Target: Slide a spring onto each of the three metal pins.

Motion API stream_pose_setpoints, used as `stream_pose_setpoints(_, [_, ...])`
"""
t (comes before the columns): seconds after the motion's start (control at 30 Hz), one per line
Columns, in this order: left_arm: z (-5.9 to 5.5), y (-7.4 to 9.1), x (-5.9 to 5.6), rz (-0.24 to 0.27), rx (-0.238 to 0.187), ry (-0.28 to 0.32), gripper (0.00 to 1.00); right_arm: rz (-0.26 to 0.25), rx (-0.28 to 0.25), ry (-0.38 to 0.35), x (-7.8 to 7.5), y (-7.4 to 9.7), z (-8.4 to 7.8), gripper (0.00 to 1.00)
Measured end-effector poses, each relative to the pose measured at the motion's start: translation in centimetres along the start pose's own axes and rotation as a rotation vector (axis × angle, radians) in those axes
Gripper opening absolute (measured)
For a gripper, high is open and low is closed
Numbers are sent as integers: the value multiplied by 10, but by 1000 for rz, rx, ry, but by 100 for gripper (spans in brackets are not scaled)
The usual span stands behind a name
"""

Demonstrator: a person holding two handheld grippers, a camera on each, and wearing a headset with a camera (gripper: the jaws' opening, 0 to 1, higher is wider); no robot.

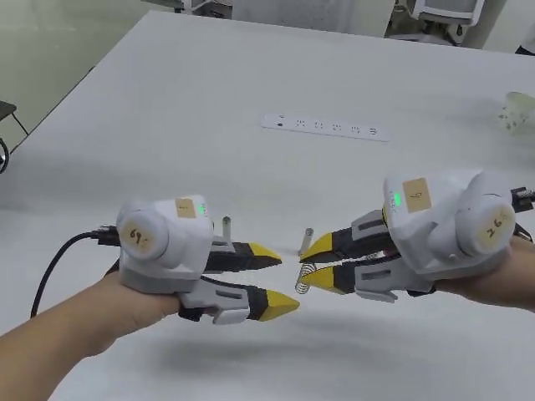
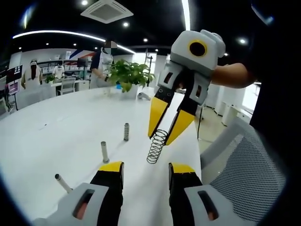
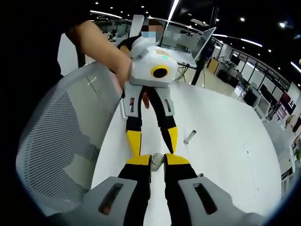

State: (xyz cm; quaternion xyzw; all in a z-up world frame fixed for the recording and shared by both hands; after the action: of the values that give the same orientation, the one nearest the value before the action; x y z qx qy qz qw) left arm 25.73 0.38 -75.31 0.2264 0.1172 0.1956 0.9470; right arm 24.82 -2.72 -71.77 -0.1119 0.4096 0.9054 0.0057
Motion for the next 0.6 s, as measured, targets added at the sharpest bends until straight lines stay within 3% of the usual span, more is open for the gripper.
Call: stream_pose_setpoints(0.6, [-10,19,13,48,-10,55,47,-19,18,0,-2,-1,-5,7])
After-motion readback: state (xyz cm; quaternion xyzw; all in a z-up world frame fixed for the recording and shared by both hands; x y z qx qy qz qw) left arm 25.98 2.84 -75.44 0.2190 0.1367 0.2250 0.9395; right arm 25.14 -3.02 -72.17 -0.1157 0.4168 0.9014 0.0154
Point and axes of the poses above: the centre of the closed fingertips' face, and the gripper's own axes: y roughly backward along the fingers, x roughly to its left, z roughly out of its top, the point moved 2 cm from there along y, roughly backward along the fingers, and after that the axes turned 7 degrees about x, right-handed, at the moved point
